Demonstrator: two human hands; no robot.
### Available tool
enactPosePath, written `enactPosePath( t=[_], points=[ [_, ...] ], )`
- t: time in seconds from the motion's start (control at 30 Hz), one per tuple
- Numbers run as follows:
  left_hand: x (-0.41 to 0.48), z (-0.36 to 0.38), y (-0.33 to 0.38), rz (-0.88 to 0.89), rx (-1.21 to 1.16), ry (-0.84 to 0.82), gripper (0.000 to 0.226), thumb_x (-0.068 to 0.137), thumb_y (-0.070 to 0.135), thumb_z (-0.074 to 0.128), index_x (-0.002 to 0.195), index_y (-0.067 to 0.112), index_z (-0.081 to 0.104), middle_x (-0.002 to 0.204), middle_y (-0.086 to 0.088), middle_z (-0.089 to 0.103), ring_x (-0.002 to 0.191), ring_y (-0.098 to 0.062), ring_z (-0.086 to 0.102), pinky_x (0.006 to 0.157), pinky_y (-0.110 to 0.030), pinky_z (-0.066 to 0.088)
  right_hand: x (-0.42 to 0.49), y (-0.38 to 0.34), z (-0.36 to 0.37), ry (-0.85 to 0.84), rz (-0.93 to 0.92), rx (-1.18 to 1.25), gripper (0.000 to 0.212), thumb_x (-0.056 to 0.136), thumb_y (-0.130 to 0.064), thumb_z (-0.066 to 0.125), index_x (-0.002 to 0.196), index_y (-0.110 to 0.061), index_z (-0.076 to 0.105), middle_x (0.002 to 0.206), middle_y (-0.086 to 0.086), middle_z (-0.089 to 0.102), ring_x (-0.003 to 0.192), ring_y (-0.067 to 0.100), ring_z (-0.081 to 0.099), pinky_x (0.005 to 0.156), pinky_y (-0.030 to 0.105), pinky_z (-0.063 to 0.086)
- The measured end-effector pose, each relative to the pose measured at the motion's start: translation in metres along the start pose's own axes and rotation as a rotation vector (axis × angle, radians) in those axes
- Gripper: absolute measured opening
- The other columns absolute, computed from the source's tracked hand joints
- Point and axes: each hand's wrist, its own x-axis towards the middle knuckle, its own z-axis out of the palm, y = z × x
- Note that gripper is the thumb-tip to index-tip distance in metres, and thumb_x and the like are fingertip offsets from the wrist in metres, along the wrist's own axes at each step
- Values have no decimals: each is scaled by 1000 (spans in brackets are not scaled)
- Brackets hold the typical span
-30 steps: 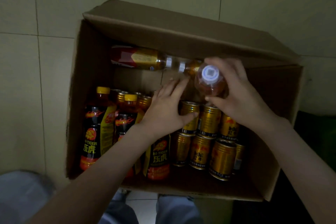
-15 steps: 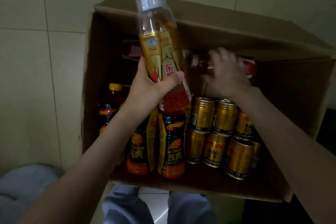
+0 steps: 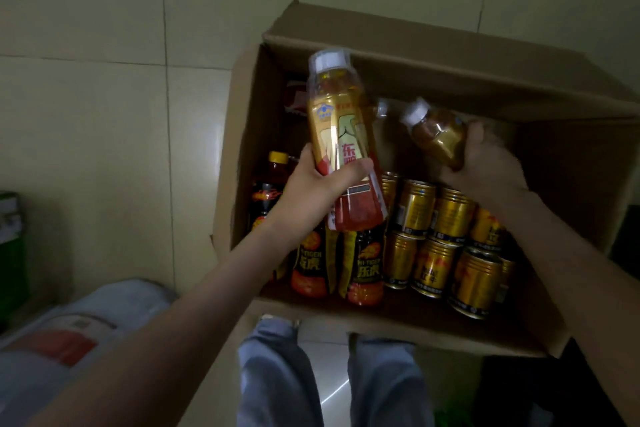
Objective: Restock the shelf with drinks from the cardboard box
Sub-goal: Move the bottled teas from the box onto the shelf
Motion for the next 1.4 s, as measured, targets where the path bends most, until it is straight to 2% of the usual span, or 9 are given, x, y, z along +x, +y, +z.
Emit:
enactPosePath(
  t=[0.1,0.3,0.4,0.47,0.57,0.67,0.87,1.23,1.4],
  points=[
    [-50,1,31,-37,43,-4,71,70,45,71,131,30,39,114,6,63,91,-7,69,70,-20,54,-68,-20,-51,92,21,277,74,78,-26,75,136,-6,35,126,20,50,114,37,51,86,40,45],
    [-176,22,134,14,142,-120,64,78,34,71,132,30,37,113,7,63,92,-6,68,69,-18,55,-225,-83,-189,98,255,1021,57,79,-24,76,127,-23,44,100,-15,54,91,4,55,69,18,41],
    [-239,35,190,79,208,-239,55,79,33,73,123,36,40,114,6,63,95,-5,67,75,-21,54,-304,-100,-256,50,325,1389,57,69,-34,76,121,-29,52,107,-7,66,92,9,66,73,30,53],
    [-286,44,224,122,250,-304,59,75,36,77,123,35,42,115,4,64,96,-7,68,77,-22,54,-360,-104,-295,5,330,1527,82,50,-49,86,123,-33,53,115,0,68,98,21,68,79,42,56],
    [-360,61,262,166,298,-429,68,70,37,79,127,30,42,113,2,67,96,-12,69,77,-26,56,-442,-107,-342,-44,331,1797,116,26,-62,88,128,-21,53,111,8,71,97,27,70,70,37,58],
    [-431,82,282,222,373,-563,72,65,42,77,128,32,44,111,4,69,98,-14,69,80,-30,56,-514,-108,-377,20,201,2003,103,30,-62,89,119,-17,62,109,11,71,95,26,70,69,35,58],
    [-561,134,292,358,545,-834,76,69,41,75,135,26,39,115,1,68,102,-16,68,81,-31,56,-663,-97,-418,313,-32,2057,63,37,-57,90,91,-29,78,107,10,72,95,26,71,67,34,58],
    [-801,230,144,490,714,-1188,69,72,39,72,133,22,45,115,-5,69,102,-24,68,90,-43,53,-970,-46,-332,829,-89,2120,94,36,-49,92,115,-9,63,102,17,71,83,30,72,63,38,58],
    [-907,263,61,600,751,-1304,48,70,38,68,117,30,56,103,2,73,94,-17,70,80,-36,56,-1103,-32,-283,1051,59,2070,59,74,-46,57,121,-12,57,96,12,73,76,25,72,55,34,58]
  ],
)
